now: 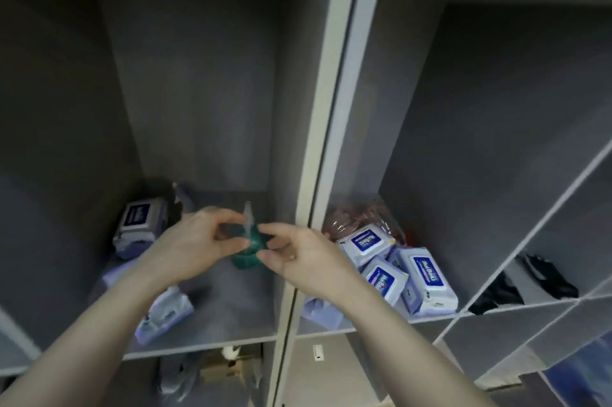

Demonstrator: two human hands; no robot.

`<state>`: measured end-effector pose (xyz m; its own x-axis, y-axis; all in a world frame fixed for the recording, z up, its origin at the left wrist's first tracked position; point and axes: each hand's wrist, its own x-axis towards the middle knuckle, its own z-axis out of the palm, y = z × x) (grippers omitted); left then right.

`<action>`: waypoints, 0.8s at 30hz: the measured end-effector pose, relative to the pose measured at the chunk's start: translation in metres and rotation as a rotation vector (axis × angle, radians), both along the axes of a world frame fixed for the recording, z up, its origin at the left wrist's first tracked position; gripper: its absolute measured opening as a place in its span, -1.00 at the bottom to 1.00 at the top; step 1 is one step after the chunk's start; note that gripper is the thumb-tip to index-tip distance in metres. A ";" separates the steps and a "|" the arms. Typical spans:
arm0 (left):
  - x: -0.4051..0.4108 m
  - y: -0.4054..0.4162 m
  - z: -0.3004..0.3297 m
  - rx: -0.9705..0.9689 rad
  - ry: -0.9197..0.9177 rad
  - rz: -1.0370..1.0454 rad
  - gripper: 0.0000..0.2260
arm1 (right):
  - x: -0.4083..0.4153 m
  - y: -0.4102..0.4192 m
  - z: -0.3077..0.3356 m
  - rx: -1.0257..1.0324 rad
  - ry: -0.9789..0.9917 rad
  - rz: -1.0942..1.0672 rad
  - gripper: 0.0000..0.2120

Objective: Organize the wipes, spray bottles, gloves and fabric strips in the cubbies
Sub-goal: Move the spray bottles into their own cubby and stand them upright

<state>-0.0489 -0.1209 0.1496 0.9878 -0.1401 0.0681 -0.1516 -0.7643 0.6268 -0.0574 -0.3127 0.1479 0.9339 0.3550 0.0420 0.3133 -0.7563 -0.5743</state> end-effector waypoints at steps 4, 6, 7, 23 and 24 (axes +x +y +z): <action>-0.047 -0.057 -0.001 -0.138 -0.048 0.004 -0.75 | -0.029 -0.077 0.008 -0.012 -0.062 0.045 -0.60; -0.060 -0.091 -0.004 -0.184 -0.089 0.029 -0.75 | -0.038 -0.116 0.007 -0.037 -0.053 0.027 -0.58; -0.064 -0.107 -0.006 -0.196 -0.109 0.039 -0.74 | -0.041 -0.134 0.005 -0.044 -0.040 0.004 -0.57; 0.050 -0.233 -0.059 -0.131 -0.024 0.049 -0.58 | 0.045 -0.301 -0.056 -0.094 0.046 -0.206 -0.52; 0.065 -0.232 -0.063 -0.137 0.012 0.060 -0.57 | 0.055 -0.308 -0.059 -0.082 0.052 -0.218 -0.50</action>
